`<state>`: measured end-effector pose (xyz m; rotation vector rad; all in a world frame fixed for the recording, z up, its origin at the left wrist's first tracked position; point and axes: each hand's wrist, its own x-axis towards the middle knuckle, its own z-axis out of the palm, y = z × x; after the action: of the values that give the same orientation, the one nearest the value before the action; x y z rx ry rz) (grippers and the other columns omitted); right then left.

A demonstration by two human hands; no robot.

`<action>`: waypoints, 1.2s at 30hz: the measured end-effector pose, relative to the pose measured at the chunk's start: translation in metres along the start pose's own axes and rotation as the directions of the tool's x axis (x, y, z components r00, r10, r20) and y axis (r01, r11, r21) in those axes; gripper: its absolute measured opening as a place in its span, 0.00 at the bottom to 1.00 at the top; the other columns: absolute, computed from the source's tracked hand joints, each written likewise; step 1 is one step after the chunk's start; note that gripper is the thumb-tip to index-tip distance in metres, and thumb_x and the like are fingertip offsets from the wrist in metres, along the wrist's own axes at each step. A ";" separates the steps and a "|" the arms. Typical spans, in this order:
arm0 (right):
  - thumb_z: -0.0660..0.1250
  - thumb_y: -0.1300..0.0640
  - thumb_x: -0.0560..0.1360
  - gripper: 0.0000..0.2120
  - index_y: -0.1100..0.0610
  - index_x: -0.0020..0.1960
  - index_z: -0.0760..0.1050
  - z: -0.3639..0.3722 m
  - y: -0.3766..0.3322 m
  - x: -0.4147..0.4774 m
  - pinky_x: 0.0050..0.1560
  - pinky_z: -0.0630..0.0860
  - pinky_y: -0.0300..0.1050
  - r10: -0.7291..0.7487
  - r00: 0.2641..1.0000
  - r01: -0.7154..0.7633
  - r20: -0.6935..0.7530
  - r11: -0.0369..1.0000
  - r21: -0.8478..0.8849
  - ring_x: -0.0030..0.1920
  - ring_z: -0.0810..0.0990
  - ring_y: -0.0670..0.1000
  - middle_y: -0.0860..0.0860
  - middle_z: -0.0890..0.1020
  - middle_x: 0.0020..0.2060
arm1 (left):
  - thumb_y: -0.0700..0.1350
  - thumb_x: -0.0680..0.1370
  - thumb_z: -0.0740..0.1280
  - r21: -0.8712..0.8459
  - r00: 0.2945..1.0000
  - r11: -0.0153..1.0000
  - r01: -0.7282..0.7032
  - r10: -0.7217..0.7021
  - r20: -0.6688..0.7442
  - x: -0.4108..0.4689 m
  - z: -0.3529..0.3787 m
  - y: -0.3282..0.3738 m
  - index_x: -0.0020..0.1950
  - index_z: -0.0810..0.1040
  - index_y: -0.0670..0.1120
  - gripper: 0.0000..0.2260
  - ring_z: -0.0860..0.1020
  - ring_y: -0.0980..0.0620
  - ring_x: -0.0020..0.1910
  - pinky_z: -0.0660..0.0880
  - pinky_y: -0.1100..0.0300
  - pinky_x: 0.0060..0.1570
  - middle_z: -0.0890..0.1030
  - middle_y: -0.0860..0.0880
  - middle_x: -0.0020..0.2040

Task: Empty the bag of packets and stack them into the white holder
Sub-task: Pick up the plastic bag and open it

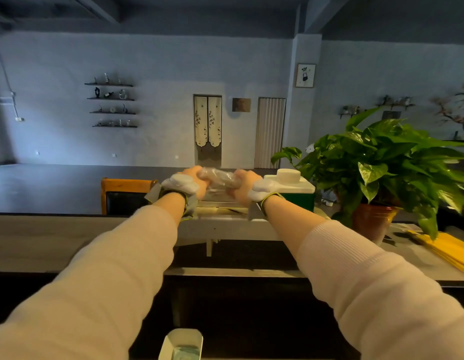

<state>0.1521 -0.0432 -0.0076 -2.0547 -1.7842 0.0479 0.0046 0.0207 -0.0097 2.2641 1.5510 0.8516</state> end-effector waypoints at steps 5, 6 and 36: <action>0.70 0.45 0.71 0.16 0.51 0.54 0.74 -0.023 0.002 -0.022 0.49 0.73 0.46 -0.028 0.989 0.065 -0.142 0.961 0.268 0.53 0.79 0.56 0.50 0.80 0.50 | 0.43 0.77 0.63 -0.512 0.992 0.859 -0.016 -0.052 -0.119 -0.018 -0.015 0.017 0.68 0.70 0.47 0.18 0.73 0.41 0.64 0.69 0.51 0.66 0.75 0.43 0.65; 0.71 0.43 0.69 0.17 0.51 0.52 0.75 -0.025 0.004 -0.031 0.51 0.75 0.48 -0.033 0.986 0.086 -0.161 0.938 0.336 0.51 0.80 0.55 0.49 0.81 0.48 | 0.41 0.77 0.63 -0.584 0.990 0.811 -0.027 -0.057 -0.125 -0.023 -0.017 0.020 0.70 0.69 0.46 0.20 0.72 0.43 0.66 0.68 0.54 0.66 0.75 0.44 0.65; 0.55 0.60 0.81 0.15 0.64 0.65 0.72 0.111 0.104 -0.248 0.63 0.72 0.54 0.294 0.785 -0.607 0.546 0.541 0.581 0.60 0.76 0.63 0.64 0.78 0.59 | 0.40 0.78 0.63 -0.729 0.811 0.616 0.299 0.239 0.534 -0.240 0.171 -0.025 0.53 0.79 0.56 0.11 0.79 0.47 0.57 0.77 0.48 0.58 0.81 0.48 0.54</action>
<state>0.1732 -0.2578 -0.2036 -1.8552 -1.0083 1.2224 0.0269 -0.1709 -0.2342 1.5648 0.6794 0.5515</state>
